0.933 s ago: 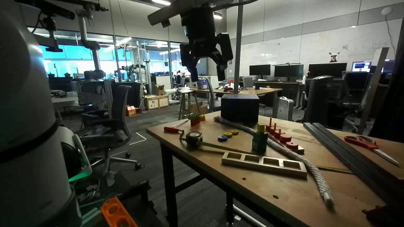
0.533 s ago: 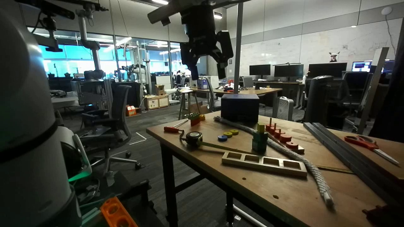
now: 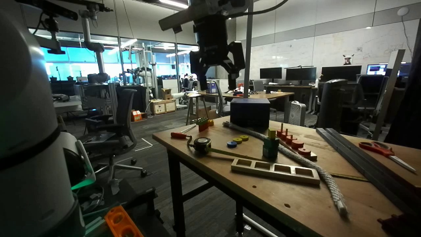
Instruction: Pick the orange ring and put it on the table
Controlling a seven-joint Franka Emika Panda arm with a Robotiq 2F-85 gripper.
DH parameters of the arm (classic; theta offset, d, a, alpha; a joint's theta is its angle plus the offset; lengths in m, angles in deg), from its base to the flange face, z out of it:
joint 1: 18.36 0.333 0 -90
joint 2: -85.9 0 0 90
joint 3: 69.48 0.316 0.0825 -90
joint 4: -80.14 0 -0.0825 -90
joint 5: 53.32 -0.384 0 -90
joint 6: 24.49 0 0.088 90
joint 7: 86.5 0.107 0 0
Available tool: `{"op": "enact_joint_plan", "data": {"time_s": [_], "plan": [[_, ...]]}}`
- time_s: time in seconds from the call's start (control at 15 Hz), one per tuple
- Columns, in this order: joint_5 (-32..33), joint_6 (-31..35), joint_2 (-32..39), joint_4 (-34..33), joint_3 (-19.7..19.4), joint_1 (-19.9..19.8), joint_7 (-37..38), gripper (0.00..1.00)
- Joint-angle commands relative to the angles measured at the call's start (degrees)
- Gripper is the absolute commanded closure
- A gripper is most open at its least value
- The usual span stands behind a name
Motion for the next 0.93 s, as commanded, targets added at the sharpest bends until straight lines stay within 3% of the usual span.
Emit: {"op": "enact_joint_plan", "data": {"time_s": [0.0,0.53,0.87], "plan": [[1.07,1.43,8.77,-6.00,0.92,2.22,-2.60,0.00],[8.05,23.57,28.40,-17.04,7.92,2.35,6.10,0.00],[17.88,25.62,42.24,-25.51,6.24,1.85,5.90,0.00]]}}
